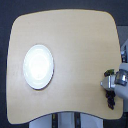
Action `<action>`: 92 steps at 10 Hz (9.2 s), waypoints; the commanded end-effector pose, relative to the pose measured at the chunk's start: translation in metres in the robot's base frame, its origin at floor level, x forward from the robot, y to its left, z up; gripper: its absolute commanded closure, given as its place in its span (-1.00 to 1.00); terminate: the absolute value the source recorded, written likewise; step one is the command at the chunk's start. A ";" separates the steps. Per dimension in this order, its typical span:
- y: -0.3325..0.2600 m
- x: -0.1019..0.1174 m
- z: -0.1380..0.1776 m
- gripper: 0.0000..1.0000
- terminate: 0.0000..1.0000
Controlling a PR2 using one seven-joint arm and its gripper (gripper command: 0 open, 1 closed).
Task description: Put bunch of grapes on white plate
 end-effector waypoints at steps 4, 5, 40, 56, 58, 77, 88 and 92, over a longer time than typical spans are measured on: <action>0.004 0.012 0.005 1.00 -1.00; 0.003 0.014 0.006 1.00 -1.00; 0.407 0.126 0.116 1.00 -1.00; 0.452 0.092 0.028 1.00 -1.00; 0.452 0.090 0.027 1.00 -1.00; 0.474 0.096 0.129 -1.00 -1.00; 0.361 0.103 0.236 -1.00 -1.00; 0.227 0.096 0.255 -1.00 -1.00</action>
